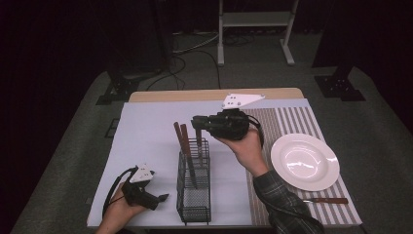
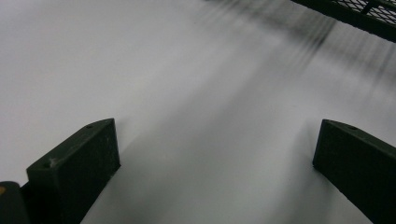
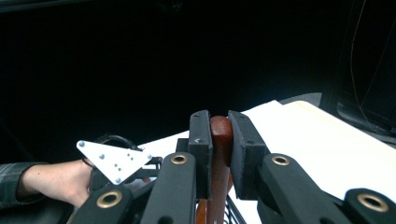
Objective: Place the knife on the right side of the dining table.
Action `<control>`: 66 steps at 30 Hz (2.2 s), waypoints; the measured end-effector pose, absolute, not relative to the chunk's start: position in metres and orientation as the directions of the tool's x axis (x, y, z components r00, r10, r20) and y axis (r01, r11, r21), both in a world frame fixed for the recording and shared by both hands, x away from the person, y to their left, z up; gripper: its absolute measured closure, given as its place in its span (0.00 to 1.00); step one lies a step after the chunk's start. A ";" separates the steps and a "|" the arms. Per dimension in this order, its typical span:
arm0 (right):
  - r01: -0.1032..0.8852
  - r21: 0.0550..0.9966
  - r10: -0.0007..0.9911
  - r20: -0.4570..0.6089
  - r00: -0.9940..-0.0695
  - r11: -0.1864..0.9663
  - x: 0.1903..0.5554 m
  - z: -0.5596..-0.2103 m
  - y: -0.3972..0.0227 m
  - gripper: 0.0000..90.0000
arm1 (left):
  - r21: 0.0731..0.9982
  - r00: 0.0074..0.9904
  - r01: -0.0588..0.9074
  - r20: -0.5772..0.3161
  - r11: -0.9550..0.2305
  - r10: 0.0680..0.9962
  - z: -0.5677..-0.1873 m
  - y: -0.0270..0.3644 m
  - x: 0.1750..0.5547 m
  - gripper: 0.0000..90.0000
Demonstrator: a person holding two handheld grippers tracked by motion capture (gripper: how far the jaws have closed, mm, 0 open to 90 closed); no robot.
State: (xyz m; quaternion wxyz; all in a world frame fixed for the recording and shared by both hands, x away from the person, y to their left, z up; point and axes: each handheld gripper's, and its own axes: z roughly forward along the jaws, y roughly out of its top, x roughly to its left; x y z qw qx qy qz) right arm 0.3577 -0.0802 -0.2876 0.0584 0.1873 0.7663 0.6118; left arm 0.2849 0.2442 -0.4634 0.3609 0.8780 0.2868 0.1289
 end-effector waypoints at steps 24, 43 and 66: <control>0.129 0.984 0.392 0.072 -0.917 0.121 0.347 -0.230 -0.094 0.89 | 0.706 0.803 0.410 0.021 -0.578 0.595 -0.463 0.244 0.285 0.00; 0.118 0.989 0.431 0.068 -0.900 0.091 0.347 -0.218 -0.117 0.89 | 0.706 0.803 0.410 0.021 -0.578 0.595 -0.463 0.244 0.285 0.00; 0.158 0.983 0.531 0.086 -0.843 0.092 0.358 -0.237 -0.157 0.89 | 0.706 0.803 0.410 0.020 -0.577 0.596 -0.463 0.244 0.285 0.00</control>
